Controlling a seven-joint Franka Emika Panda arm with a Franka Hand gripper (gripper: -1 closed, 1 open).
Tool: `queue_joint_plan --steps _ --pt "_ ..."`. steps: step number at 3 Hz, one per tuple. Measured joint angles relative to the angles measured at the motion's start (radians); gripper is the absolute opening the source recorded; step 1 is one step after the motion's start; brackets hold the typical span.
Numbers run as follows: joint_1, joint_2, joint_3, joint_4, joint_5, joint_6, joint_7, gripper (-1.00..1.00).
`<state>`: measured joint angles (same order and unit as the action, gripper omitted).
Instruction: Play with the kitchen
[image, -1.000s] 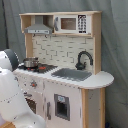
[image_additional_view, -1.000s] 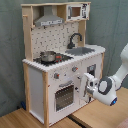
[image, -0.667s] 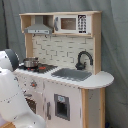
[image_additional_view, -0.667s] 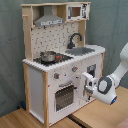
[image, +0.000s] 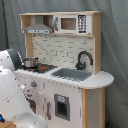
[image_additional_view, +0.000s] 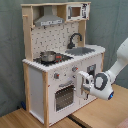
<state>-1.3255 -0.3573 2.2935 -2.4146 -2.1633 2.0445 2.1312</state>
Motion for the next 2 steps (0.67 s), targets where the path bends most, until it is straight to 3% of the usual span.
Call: queue_joint_plan --steps 1,2 --pt "-0.010 -0.023 0.016 0.026 0.065 0.011 0.065 1.00" --pt "-0.011 -0.097 0.023 0.079 0.097 0.013 0.065 1.00"
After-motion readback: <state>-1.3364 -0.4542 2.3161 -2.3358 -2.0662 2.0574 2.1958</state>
